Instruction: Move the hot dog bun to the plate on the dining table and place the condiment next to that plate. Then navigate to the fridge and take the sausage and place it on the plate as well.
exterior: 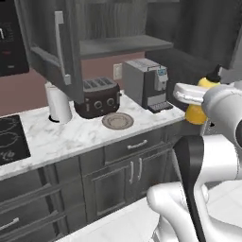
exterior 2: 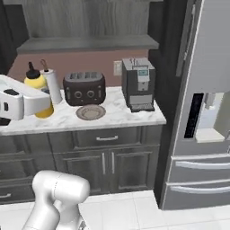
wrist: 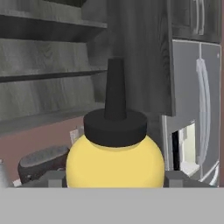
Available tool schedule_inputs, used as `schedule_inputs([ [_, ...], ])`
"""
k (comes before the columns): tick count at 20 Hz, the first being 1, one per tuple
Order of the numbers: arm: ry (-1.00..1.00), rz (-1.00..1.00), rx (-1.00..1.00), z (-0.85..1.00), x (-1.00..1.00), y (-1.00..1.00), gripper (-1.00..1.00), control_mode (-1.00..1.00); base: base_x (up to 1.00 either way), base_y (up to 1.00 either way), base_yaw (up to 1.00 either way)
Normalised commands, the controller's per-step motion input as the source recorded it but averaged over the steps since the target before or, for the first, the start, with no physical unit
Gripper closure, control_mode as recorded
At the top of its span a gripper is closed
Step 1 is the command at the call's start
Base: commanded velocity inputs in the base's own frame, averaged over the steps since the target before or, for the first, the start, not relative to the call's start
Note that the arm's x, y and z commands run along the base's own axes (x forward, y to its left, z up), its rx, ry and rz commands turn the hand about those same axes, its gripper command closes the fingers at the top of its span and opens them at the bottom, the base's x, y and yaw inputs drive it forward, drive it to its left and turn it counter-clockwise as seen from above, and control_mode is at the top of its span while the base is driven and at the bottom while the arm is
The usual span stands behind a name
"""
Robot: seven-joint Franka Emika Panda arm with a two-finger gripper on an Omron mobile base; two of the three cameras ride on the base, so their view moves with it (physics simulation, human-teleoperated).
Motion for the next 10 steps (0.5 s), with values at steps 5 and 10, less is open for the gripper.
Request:
schedule_inputs([
  [5,0.0,0.0,0.0,0.0,0.0,0.0,1.0,1.0,-0.49,0.03,-0.84],
  [10,0.0,0.0,0.0,0.0,0.0,0.0,1.0,1.0,-0.38,0.02,-0.9],
])
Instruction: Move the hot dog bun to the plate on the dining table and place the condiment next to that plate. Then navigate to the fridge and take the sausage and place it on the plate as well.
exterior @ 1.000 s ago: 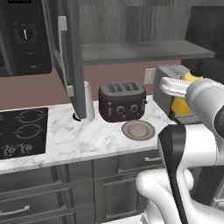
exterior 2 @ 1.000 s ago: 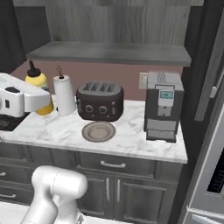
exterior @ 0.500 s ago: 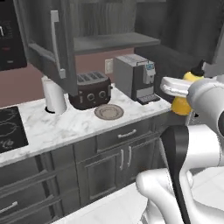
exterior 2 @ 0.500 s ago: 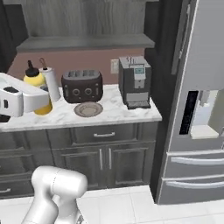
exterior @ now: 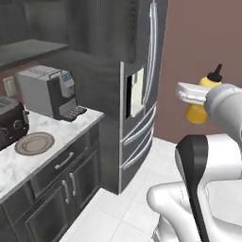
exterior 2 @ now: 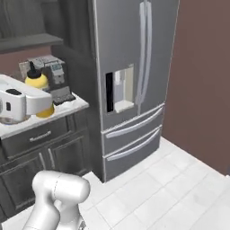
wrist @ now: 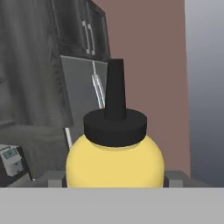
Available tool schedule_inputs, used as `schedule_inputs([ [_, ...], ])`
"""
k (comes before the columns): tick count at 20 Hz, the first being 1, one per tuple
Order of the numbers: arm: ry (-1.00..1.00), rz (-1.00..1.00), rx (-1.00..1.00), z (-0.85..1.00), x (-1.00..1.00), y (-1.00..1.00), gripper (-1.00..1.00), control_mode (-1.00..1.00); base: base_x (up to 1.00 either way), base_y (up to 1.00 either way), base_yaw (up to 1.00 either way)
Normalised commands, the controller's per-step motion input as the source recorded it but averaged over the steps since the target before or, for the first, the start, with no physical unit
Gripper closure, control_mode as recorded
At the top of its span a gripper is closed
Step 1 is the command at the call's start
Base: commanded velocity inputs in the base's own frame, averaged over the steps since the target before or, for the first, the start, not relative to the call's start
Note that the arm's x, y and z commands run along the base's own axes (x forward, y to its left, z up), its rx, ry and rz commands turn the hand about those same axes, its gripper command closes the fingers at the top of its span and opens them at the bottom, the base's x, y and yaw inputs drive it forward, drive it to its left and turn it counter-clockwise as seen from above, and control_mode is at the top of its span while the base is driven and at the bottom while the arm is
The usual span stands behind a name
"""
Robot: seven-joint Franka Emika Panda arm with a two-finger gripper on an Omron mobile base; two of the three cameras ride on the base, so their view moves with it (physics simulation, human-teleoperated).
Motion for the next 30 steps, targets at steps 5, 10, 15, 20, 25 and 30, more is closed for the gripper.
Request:
schedule_inputs([
  [5,0.0,0.0,0.0,0.0,0.0,0.0,1.0,1.0,-0.34,0.02,-0.92],
  [10,0.0,0.0,0.0,0.0,0.0,0.0,1.0,1.0,-0.26,0.0,-0.94],
  [15,0.0,0.0,0.0,0.0,0.0,0.0,1.0,1.0,-0.04,0.0,-0.95],
  [20,0.0,0.0,0.0,0.0,0.0,0.0,1.0,1.0,0.25,0.0,-0.93],
  [25,0.0,0.0,0.0,0.0,0.0,0.0,1.0,1.0,0.5,0.04,-0.85],
  [30,0.0,0.0,0.0,0.0,0.0,0.0,1.0,1.0,0.92,0.25,-0.64],
])
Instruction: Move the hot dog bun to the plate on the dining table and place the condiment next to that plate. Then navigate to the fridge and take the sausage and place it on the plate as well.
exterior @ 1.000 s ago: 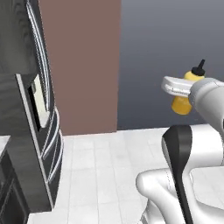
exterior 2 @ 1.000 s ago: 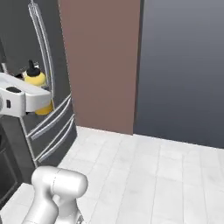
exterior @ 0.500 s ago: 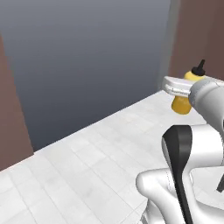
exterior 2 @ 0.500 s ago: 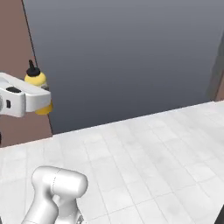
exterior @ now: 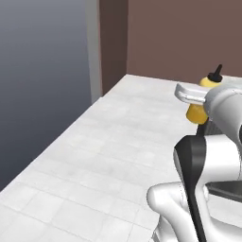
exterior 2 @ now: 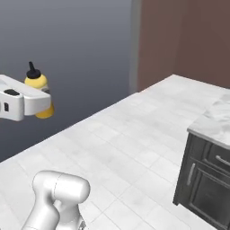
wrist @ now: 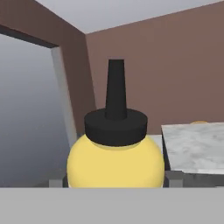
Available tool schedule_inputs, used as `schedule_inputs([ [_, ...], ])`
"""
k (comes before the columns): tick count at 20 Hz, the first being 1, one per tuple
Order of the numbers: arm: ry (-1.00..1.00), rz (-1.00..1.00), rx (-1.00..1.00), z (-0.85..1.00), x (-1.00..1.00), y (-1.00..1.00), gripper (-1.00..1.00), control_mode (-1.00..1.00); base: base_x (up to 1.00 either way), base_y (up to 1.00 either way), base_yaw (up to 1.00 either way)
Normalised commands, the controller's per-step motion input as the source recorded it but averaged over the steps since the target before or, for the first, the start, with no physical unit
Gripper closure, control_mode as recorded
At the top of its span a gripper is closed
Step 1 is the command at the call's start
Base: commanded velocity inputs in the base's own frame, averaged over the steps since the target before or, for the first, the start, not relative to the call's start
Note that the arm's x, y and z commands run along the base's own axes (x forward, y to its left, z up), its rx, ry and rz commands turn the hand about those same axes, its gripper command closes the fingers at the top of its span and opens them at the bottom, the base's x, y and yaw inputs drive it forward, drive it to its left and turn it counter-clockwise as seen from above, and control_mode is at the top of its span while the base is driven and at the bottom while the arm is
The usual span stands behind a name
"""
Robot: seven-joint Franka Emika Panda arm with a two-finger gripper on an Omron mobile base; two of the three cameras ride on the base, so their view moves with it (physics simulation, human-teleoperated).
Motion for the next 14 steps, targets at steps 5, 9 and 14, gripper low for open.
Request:
schedule_inputs([
  [5,0.0,0.0,0.0,0.0,0.0,0.0,1.0,1.0,1.0,0.32,-0.47],
  [9,0.0,0.0,0.0,0.0,0.0,0.0,1.0,1.0,1.0,0.37,-0.36],
  [14,0.0,0.0,0.0,0.0,0.0,0.0,1.0,1.0,1.0,0.31,-0.35],
])
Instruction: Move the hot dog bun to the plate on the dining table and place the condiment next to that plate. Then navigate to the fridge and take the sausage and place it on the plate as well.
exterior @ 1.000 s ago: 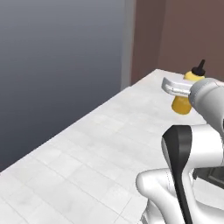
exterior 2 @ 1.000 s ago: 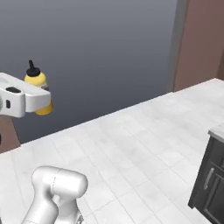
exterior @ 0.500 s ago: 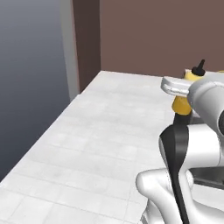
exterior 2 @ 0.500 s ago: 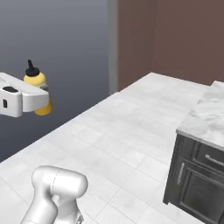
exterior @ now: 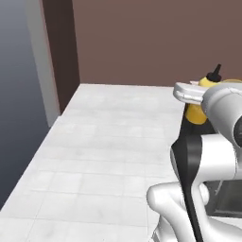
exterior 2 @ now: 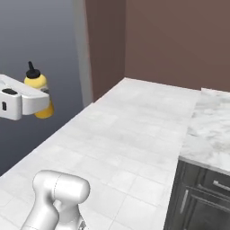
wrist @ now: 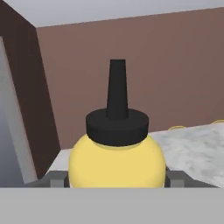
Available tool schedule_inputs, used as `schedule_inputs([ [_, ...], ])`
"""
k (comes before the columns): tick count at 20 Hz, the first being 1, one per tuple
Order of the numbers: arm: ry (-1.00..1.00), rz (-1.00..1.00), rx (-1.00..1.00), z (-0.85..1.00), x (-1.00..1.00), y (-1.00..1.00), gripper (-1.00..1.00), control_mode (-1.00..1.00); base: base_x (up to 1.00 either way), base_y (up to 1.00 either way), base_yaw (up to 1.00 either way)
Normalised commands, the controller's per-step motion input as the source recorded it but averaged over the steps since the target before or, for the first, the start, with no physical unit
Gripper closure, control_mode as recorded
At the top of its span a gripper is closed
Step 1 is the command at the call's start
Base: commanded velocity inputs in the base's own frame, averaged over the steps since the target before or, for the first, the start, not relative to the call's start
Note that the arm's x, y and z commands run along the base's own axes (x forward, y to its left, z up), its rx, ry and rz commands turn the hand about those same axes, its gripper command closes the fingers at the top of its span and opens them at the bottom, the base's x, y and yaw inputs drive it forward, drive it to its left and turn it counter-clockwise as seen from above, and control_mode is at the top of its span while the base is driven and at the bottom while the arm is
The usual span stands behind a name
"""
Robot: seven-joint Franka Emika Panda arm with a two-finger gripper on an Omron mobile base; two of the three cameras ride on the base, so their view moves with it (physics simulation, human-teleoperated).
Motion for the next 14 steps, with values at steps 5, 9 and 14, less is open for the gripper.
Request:
schedule_inputs([
  [5,0.0,0.0,0.0,0.0,0.0,0.0,1.0,1.0,1.0,0.39,-0.41],
  [9,0.0,0.0,0.0,0.0,0.0,0.0,1.0,1.0,1.0,0.42,-0.41],
  [14,0.0,0.0,0.0,0.0,0.0,0.0,1.0,1.0,1.0,0.52,-0.42],
])
